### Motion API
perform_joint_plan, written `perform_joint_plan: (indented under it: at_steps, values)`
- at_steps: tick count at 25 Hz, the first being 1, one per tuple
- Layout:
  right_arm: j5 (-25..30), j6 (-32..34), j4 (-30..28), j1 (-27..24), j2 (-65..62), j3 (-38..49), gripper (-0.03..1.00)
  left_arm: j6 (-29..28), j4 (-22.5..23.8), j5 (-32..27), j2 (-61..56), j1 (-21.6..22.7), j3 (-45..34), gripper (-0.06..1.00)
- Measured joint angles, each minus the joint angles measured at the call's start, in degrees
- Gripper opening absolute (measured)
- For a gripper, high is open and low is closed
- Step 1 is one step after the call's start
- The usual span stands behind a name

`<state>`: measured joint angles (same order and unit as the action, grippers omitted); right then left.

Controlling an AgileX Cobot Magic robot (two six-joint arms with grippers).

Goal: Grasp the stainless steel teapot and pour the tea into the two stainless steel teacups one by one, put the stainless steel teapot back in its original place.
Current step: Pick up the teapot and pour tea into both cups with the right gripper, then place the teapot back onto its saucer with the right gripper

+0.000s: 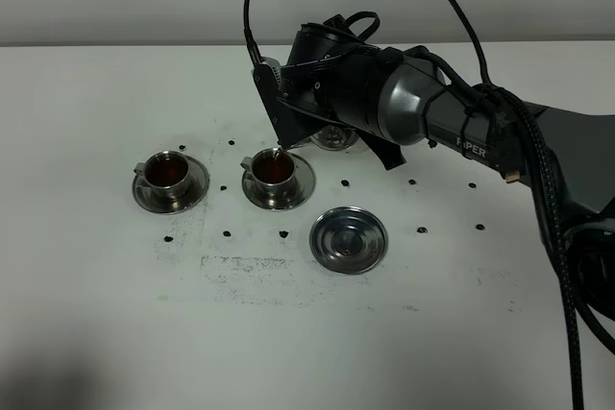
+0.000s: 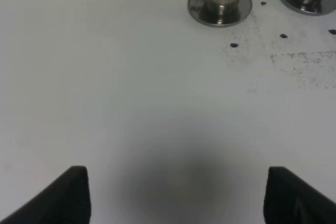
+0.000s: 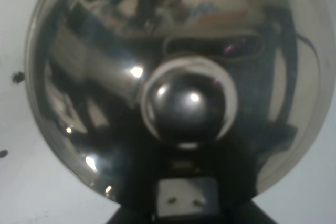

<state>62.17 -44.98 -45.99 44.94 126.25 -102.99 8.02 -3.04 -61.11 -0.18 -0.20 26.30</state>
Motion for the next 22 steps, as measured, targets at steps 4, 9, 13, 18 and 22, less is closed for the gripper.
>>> perform_joint_plan:
  at_steps: [4,9,13,18,22]
  values:
    - [0.0,0.06,0.0,0.0,0.0,0.0,0.17,0.0,-0.04,0.0,0.0,0.0,0.0,0.66]
    - [0.0,0.41,1.92,0.0,-0.42,0.0,0.17,0.0,-0.04,0.0,0.0,0.0,0.0,0.66]
    - [-0.04,0.68,3.91,0.0,-0.41,-1.03,0.17,0.0,-0.04,-0.06,0.0,0.0,0.0,0.66]
    - [0.35,1.28,6.57,0.0,-1.51,-1.77,0.17,0.0,-0.04,-0.06,0.0,0.0,0.0,0.66]
    - [0.44,4.82,10.2,0.0,-4.29,-1.77,0.17,0.0,-0.04,-0.06,0.0,0.0,0.0,0.66]
